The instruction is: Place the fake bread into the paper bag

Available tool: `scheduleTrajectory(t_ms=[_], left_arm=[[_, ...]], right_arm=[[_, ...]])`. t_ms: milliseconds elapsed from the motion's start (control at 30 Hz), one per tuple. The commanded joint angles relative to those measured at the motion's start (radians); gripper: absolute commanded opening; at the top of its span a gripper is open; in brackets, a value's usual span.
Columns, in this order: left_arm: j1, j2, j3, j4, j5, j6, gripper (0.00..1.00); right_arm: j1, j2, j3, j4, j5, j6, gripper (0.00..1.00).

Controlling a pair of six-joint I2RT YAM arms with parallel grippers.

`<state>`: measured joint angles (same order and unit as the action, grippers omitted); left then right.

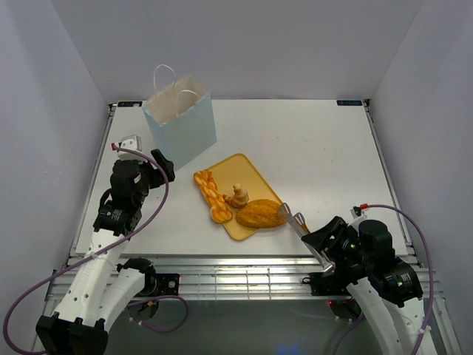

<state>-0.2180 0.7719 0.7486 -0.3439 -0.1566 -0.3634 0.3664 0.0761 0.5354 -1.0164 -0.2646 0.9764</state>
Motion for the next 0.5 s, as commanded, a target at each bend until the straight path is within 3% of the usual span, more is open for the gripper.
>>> scheduleTrajectory(t_ms=[0,233,467], left_arm=[[-0.004,-0.005,0.008,0.005,0.012,0.007,0.94],[-0.003,-0.008,0.009,0.006,0.015,0.007,0.94],[-0.004,-0.006,0.009,0.005,0.025,0.007,0.94]], right_arm=[[-0.003,0.005,0.008,-0.007,-0.01,0.045,0.62],[-0.003,-0.036,-0.031,-0.021,-0.015,0.116,0.62],[-0.003,-0.061,-0.101,0.07,-0.033,0.182,0.61]])
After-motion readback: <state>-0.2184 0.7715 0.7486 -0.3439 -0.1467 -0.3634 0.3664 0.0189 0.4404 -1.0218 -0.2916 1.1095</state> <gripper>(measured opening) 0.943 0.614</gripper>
